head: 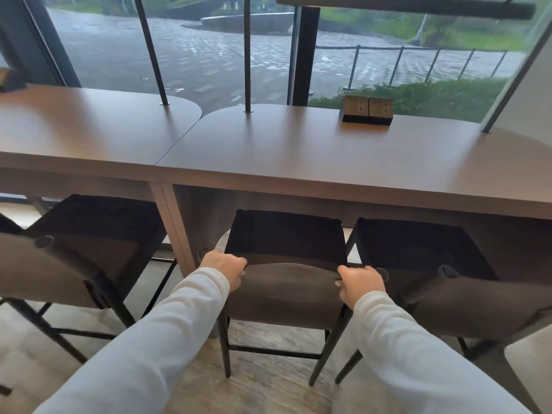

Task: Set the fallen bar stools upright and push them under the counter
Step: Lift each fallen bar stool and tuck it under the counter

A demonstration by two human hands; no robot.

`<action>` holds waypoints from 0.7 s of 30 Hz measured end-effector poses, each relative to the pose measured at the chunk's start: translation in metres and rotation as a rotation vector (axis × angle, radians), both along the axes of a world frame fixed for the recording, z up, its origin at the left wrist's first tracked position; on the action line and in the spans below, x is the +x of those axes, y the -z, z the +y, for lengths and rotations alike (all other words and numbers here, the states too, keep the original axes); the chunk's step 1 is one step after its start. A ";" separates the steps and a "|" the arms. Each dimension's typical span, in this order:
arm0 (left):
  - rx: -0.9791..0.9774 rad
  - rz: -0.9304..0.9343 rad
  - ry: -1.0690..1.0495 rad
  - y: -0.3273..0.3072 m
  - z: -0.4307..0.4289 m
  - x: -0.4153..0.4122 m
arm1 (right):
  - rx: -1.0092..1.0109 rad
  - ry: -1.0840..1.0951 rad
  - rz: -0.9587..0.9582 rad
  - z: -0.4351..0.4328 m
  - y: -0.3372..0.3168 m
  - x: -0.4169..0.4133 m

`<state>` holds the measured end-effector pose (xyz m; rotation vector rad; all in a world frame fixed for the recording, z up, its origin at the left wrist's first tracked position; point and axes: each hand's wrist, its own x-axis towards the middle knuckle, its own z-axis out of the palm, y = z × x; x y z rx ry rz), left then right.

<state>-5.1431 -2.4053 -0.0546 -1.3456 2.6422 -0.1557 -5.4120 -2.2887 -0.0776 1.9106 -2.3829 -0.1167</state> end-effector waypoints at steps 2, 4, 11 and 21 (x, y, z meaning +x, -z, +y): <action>0.027 -0.005 0.042 -0.001 -0.005 0.001 | 0.049 0.024 0.008 0.000 -0.001 0.003; 0.045 -0.016 0.090 -0.004 -0.013 -0.001 | 0.093 0.055 0.002 -0.007 -0.009 0.004; 0.299 0.011 0.128 -0.011 -0.024 -0.017 | 0.342 0.014 -0.196 -0.032 -0.024 0.026; 0.404 -0.074 0.121 0.001 -0.027 -0.038 | 0.414 0.009 -0.205 -0.042 -0.023 0.022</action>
